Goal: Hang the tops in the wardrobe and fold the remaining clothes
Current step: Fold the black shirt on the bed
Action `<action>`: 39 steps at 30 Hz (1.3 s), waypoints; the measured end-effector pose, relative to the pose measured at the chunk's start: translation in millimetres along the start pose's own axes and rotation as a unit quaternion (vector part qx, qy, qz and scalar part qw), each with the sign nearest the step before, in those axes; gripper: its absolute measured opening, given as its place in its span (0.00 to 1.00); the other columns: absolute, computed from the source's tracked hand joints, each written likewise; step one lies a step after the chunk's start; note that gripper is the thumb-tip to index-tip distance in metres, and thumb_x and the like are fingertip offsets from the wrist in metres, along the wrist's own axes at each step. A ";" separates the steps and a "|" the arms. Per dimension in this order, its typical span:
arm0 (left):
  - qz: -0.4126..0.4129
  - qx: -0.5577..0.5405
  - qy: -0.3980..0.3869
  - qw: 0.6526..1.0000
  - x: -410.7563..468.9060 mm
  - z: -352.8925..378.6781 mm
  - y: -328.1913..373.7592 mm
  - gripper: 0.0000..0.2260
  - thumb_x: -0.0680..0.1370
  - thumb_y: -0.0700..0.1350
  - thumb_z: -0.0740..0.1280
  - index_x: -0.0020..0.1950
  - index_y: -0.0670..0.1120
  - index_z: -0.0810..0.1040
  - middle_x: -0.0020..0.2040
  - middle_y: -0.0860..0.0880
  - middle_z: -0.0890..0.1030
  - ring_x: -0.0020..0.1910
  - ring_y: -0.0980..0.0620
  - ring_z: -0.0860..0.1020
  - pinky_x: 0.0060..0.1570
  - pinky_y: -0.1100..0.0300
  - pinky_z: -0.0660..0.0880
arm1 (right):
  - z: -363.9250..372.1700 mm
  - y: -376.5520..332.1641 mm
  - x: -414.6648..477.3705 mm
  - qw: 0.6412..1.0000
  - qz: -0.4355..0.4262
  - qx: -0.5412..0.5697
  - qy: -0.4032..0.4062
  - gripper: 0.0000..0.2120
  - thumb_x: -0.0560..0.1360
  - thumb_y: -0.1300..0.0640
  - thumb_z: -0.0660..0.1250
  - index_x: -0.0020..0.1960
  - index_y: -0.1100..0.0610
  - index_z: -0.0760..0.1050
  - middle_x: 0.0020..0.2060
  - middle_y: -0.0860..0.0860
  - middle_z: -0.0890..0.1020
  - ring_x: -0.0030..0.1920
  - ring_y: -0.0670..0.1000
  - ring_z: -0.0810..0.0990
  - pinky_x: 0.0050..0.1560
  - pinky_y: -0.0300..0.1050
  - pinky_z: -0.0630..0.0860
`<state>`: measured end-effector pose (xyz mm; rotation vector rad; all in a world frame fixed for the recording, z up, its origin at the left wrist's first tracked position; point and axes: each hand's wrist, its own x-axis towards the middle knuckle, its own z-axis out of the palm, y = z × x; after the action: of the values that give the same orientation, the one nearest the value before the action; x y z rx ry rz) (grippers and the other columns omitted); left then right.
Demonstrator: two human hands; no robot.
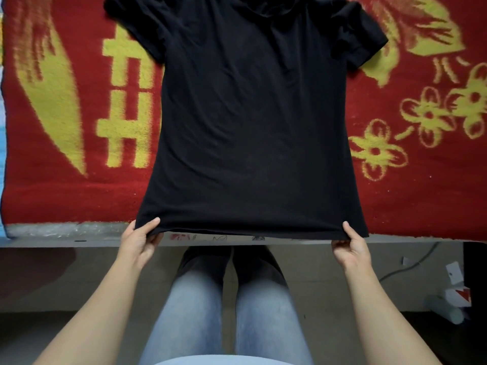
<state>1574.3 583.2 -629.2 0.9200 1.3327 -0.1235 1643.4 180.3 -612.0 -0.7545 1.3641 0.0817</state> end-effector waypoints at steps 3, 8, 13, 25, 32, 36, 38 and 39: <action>-0.006 0.038 0.027 0.999 4.8 0.2 -1.8 0.10 0.75 0.31 0.65 0.44 0.47 0.75 0.35 0.50 0.83 0.31 0.55 0.80 0.29 0.66 0.76 | -4.4 2.4 11.3 0.994 -0.016 -0.084 0.070 0.10 0.73 0.68 0.67 0.41 0.55 0.70 0.38 0.51 0.77 0.30 0.46 0.76 0.21 0.33 0.69; 0.022 0.215 0.115 0.970 12.9 7.7 -9.8 0.12 0.74 0.32 0.68 0.54 0.42 0.73 0.57 0.40 0.75 0.44 0.44 0.77 0.44 0.54 0.74 | -1.6 7.4 30.0 0.945 -0.058 -0.286 0.151 0.13 0.72 0.69 0.68 0.39 0.56 0.66 0.34 0.52 0.72 0.30 0.48 0.66 0.31 0.39 0.65; 0.087 0.396 0.175 0.897 17.2 29.6 11.0 0.28 0.73 0.40 0.71 0.70 0.42 0.65 0.69 0.37 0.66 0.67 0.39 0.65 0.63 0.48 0.64 | 30.6 -11.1 32.9 0.873 -0.140 -0.423 0.197 0.23 0.73 0.65 0.68 0.65 0.59 0.68 0.64 0.60 0.71 0.62 0.62 0.72 0.61 0.54 0.71; 0.193 0.542 0.164 0.802 31.8 139.3 109.9 0.25 0.75 0.46 0.65 0.71 0.44 0.64 0.67 0.36 0.66 0.67 0.38 0.60 0.63 0.46 0.62 | 194.6 -106.2 40.8 0.686 -0.331 -0.646 0.043 0.19 0.73 0.58 0.66 0.63 0.56 0.70 0.63 0.61 0.68 0.65 0.61 0.65 0.62 0.51 0.65; 0.279 0.569 0.173 0.754 84.2 193.4 175.3 0.23 0.76 0.47 0.65 0.70 0.45 0.66 0.68 0.39 0.67 0.67 0.39 0.60 0.63 0.45 0.62 | 286.9 -151.6 80.4 0.544 -0.441 -0.714 0.004 0.17 0.75 0.54 0.64 0.62 0.56 0.70 0.62 0.59 0.70 0.65 0.60 0.64 0.61 0.52 0.65; 0.303 0.589 0.163 0.731 117.0 221.2 211.5 0.23 0.77 0.48 0.64 0.70 0.45 0.66 0.68 0.39 0.68 0.67 0.38 0.61 0.64 0.46 0.61 | 334.1 -159.8 97.3 0.521 -0.452 -0.724 0.008 0.18 0.76 0.52 0.63 0.65 0.57 0.69 0.64 0.59 0.69 0.65 0.60 0.64 0.61 0.52 0.65; 0.313 0.587 0.158 0.730 135.0 237.4 234.7 0.23 0.77 0.48 0.64 0.70 0.44 0.66 0.68 0.37 0.68 0.67 0.37 0.62 0.65 0.46 0.62 | 356.0 -158.6 103.4 0.495 -0.463 -0.735 0.008 0.19 0.77 0.51 0.62 0.66 0.57 0.68 0.65 0.58 0.69 0.65 0.60 0.64 0.61 0.52 0.65; 0.316 0.575 0.154 0.739 141.4 243.6 243.8 0.23 0.77 0.47 0.64 0.71 0.44 0.65 0.68 0.36 0.68 0.67 0.36 0.63 0.65 0.46 0.62 | 363.3 -158.3 104.2 0.483 -0.466 -0.741 0.006 0.20 0.77 0.50 0.62 0.67 0.56 0.68 0.66 0.57 0.69 0.66 0.60 0.64 0.61 0.52 0.66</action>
<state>1941.0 647.8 -641.1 2.5086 1.0743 -0.2862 2051.4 212.9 -631.8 -2.8825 0.3403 0.4139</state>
